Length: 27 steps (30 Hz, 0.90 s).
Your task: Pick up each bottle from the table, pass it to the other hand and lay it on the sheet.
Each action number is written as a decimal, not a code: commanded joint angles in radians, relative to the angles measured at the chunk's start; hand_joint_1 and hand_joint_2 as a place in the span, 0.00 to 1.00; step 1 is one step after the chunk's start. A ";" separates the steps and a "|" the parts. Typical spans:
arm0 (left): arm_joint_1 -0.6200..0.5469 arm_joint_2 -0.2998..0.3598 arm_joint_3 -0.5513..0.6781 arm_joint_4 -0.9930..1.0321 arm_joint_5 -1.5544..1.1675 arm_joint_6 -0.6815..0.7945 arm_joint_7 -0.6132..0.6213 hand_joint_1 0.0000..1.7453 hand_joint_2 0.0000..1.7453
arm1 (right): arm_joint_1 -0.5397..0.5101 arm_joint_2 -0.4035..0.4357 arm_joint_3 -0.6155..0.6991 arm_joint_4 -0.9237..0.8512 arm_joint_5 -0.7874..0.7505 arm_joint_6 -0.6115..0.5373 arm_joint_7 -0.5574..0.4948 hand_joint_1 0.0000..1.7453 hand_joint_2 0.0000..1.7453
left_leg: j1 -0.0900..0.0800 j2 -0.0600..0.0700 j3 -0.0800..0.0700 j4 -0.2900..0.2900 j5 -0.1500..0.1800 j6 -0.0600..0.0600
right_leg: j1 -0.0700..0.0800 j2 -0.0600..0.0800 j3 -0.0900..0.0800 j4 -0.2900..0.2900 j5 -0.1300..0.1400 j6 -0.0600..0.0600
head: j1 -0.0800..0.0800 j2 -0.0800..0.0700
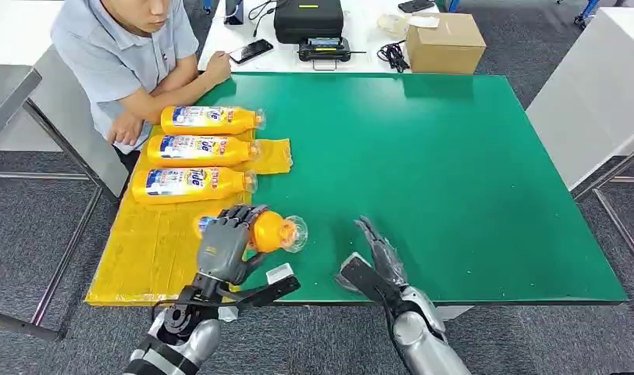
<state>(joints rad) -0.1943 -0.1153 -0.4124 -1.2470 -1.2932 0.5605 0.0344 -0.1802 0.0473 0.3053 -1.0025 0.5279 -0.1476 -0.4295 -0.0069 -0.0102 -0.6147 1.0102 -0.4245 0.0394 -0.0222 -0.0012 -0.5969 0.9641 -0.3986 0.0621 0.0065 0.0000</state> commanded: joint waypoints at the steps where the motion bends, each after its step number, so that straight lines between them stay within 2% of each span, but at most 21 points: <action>1: -0.048 0.074 0.043 0.041 -0.129 -0.049 0.087 0.96 1.00 | 0.006 0.019 -0.066 -0.001 0.003 0.019 0.000 0.00 1.00 | 0.001 0.002 0.004 0.000 -0.001 -0.002 | 0.001 0.001 0.003 0.000 -0.001 -0.003 | 0.000 0.000; 2: -0.052 0.078 0.042 0.050 -0.161 -0.061 0.106 0.76 1.00 | 0.006 0.020 -0.067 -0.001 0.003 0.021 -0.001 0.00 1.00 | 0.001 0.001 0.003 0.000 -0.001 -0.002 | 0.001 0.001 0.002 0.000 -0.001 -0.002 | 0.000 0.000; 4: -0.069 0.087 0.044 0.076 -0.219 -0.099 0.148 0.78 1.00 | 0.006 0.020 -0.073 0.001 0.004 0.028 -0.001 0.00 1.00 | 0.001 0.001 0.004 0.000 -0.001 -0.003 | 0.002 0.000 0.003 0.000 -0.001 -0.003 | 0.000 0.000; 6: -0.099 0.093 0.070 0.121 -0.248 -0.105 0.189 0.55 1.00 | 0.005 0.021 -0.080 0.005 0.007 0.032 -0.004 0.00 1.00 | 0.001 0.001 0.004 0.000 -0.001 -0.002 | 0.001 0.001 0.003 0.000 -0.001 -0.003 | 0.000 0.000; 7: -0.105 0.094 0.071 0.129 -0.248 -0.102 0.187 0.56 1.00 | 0.004 0.022 -0.080 0.006 0.007 0.032 -0.005 0.00 1.00 | 0.001 0.001 0.003 0.000 -0.001 -0.002 | 0.001 0.000 0.003 0.000 -0.001 -0.003 | 0.000 0.000; 8: -0.120 0.100 0.080 0.154 -0.277 -0.112 0.212 0.82 1.00 | 0.000 0.024 -0.081 0.012 0.007 0.035 -0.006 0.00 1.00 | 0.002 0.001 0.006 0.000 -0.002 -0.003 | 0.002 0.000 0.005 0.000 -0.002 -0.004 | 0.000 0.000; 10: -0.156 0.105 0.096 0.222 -0.278 -0.108 0.216 0.97 1.00 | -0.009 0.028 -0.076 0.023 0.010 0.041 -0.011 0.00 1.00 | 0.002 0.001 0.005 0.000 -0.002 -0.003 | 0.002 0.000 0.005 0.000 -0.002 -0.004 | 0.000 0.000; 12: -0.183 0.113 0.078 0.282 -0.278 -0.104 0.240 1.00 1.00 | -0.015 0.028 -0.075 0.031 0.010 0.040 -0.016 0.00 1.00 | 0.001 0.001 0.003 -0.001 0.000 -0.002 | 0.001 0.000 0.002 0.000 0.000 -0.002 | 0.000 0.000; 18: -0.188 0.111 0.072 0.295 -0.278 -0.096 0.244 1.00 1.00 | -0.017 0.027 -0.075 0.032 0.009 0.041 -0.016 0.00 1.00 | 0.001 0.001 0.003 0.000 -0.001 -0.002 | 0.001 0.001 0.003 0.000 -0.001 -0.002 | 0.000 0.000; 20: -0.196 0.130 0.028 0.298 -0.278 -0.113 0.275 1.00 1.00 | -0.016 0.027 -0.076 0.030 0.008 0.040 -0.019 0.00 1.00 | 0.002 0.002 0.005 0.000 -0.001 -0.003 | 0.002 0.001 0.004 0.000 -0.001 -0.003 | 0.000 0.000; 23: -0.217 0.121 0.007 0.358 -0.278 -0.144 0.267 1.00 1.00 | -0.024 0.026 -0.072 0.031 0.008 0.046 -0.019 0.00 1.00 | 0.001 0.001 0.004 0.000 -0.001 -0.002 | 0.001 0.001 0.003 0.000 -0.001 -0.003 | 0.000 0.000; 26: -0.245 0.103 -0.007 0.436 -0.272 -0.184 0.269 0.92 1.00 | -0.034 0.030 -0.068 0.038 0.008 0.052 -0.019 0.00 1.00 | 0.001 0.000 0.004 0.000 -0.001 -0.002 | 0.001 0.000 0.003 0.000 -0.001 -0.003 | 0.000 0.000; 27: -0.254 0.091 0.004 0.465 -0.260 -0.186 0.246 0.93 1.00 | -0.035 0.031 -0.067 0.039 0.007 0.053 -0.020 0.00 1.00 | 0.001 0.000 0.003 0.000 0.000 -0.002 | 0.001 0.000 0.002 0.000 0.000 -0.002 | 0.000 0.000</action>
<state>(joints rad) -0.3385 -0.0164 -0.3517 -1.0219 -1.5705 0.4356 0.3040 -0.1641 0.0679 0.2502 -1.0182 0.5375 -0.1114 -0.4475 -0.0067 -0.0100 -0.6146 1.0102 -0.4241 0.0392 -0.0221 -0.0011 -0.5974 0.9643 -0.3986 0.0620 0.0065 0.0000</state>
